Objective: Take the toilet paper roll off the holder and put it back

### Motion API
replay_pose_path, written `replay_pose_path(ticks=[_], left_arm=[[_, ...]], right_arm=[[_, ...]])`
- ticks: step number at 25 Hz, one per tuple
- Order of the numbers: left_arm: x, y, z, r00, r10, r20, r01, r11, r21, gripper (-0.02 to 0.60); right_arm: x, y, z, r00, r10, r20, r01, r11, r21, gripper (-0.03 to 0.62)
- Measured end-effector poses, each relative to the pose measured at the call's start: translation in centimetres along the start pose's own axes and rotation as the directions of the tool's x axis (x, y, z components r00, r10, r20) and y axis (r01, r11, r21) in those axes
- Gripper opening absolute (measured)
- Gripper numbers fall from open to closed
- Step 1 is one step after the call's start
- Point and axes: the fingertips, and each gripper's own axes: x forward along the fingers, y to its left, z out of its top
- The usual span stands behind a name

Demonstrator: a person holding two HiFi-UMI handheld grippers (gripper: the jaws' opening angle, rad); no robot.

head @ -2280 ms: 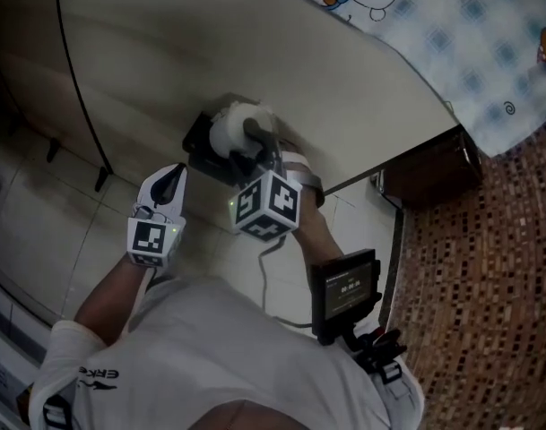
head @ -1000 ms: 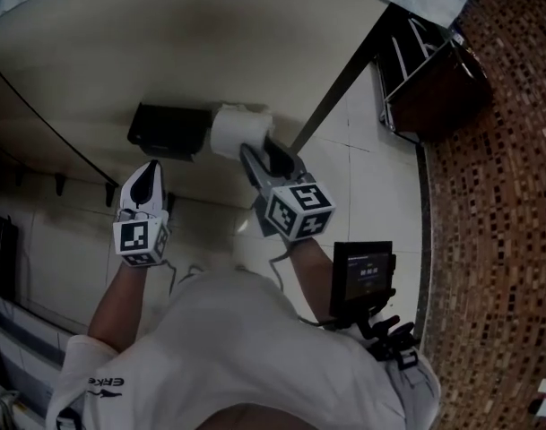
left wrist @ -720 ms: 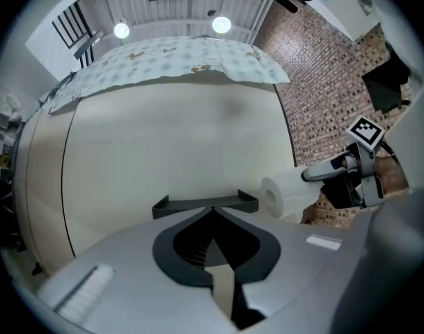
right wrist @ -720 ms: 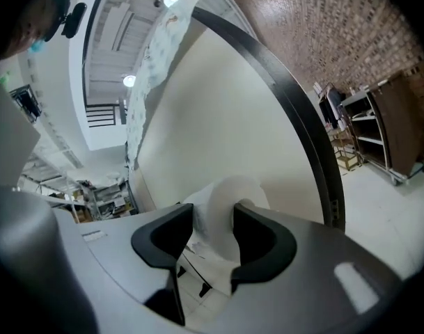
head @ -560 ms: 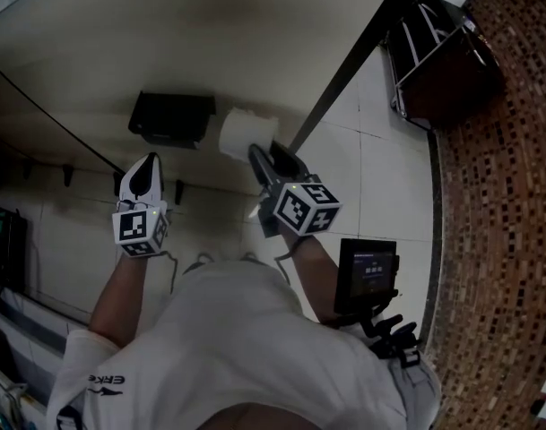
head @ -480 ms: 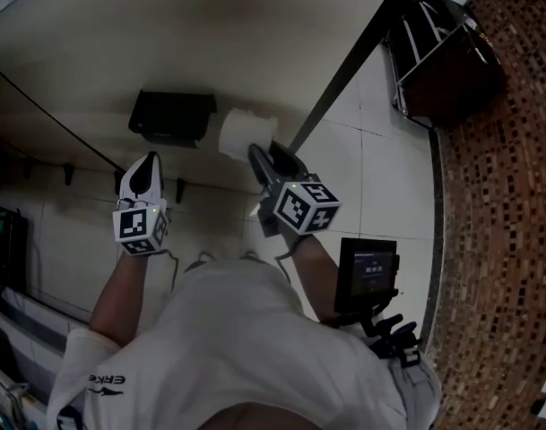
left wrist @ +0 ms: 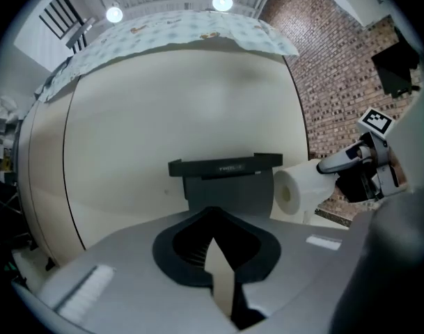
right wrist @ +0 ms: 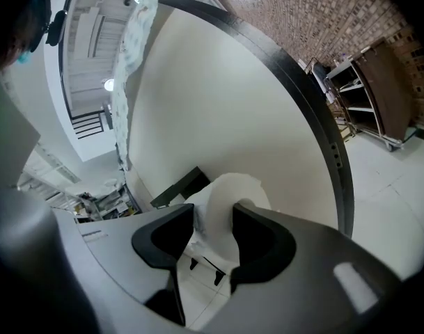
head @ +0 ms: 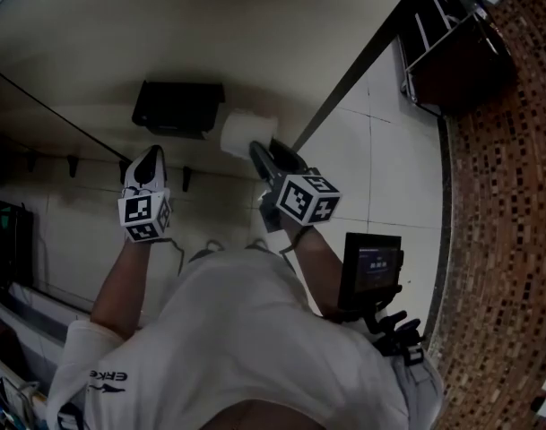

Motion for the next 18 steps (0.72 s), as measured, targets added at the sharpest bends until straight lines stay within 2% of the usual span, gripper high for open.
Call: replay_pose_path(ticks=[4, 7, 10, 13, 15, 18], left_arm=[[1.1, 0.4, -1.7, 0.997, -0.025, -0.067, 0.026, 0.999, 0.02, 0.005], [2.3, 0.4, -3.1, 0.988, -0.097, -0.124, 0.101, 0.994, 0.032, 0.017], [3.5, 0.2, -4.4, 0.97, -0.168, -0.173, 0.181, 0.981, 0.063, 0.101], [4.9, 0.1, -5.9, 0.949, -0.201, -0.241, 0.241, 0.959, 0.148, 0.172], [5.7, 0.0, -6.4, 0.937, -0.215, -0.275, 0.274, 0.941, 0.196, 0.201], [6.6, 0.1, -6.8, 0.926, -0.235, -0.294, 0.303, 0.929, 0.212, 0.221]], right_arm=[[0.3, -0.2, -0.8, 1.0, -0.005, -0.021, 0.006, 1.0, 0.014, 0.189], [0.5, -0.3, -1.1, 1.0, -0.014, -0.026, 0.014, 1.0, 0.021, 0.189], [0.8, -0.2, -1.0, 0.999, -0.02, -0.025, 0.02, 1.0, 0.018, 0.189], [1.0, -0.5, -0.7, 0.999, -0.028, -0.02, 0.029, 0.999, 0.018, 0.189], [1.1, -0.7, -0.6, 0.999, -0.034, -0.017, 0.035, 0.999, 0.018, 0.187], [1.2, -0.5, -0.6, 0.999, -0.038, -0.016, 0.039, 0.999, 0.013, 0.187]])
